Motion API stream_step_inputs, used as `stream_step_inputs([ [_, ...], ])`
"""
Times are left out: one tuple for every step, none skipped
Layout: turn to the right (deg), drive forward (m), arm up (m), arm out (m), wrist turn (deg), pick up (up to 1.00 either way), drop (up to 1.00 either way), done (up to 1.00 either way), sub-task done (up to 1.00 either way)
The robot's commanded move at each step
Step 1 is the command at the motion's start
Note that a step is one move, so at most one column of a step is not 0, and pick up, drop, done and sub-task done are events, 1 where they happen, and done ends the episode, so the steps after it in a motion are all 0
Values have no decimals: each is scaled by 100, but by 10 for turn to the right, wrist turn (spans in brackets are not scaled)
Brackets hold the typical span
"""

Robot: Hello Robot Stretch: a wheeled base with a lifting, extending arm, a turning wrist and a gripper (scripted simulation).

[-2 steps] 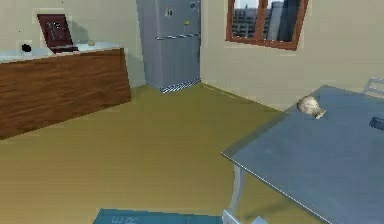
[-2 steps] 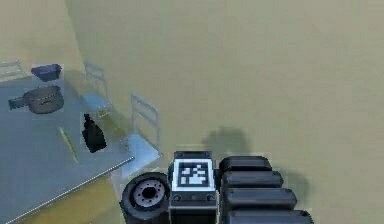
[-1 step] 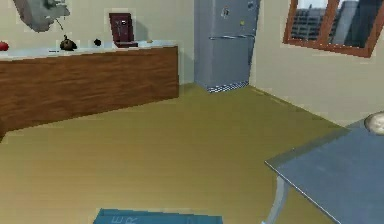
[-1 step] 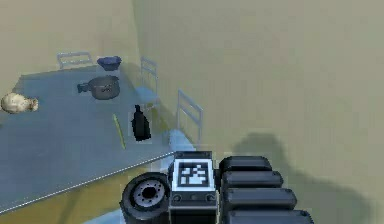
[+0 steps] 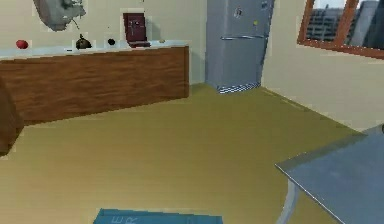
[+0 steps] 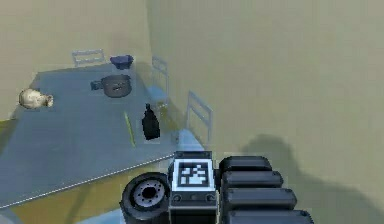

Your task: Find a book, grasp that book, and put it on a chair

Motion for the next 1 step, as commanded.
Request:
stream_step_inputs([
  [0,45,0,0,0,0,0,0,0],
])
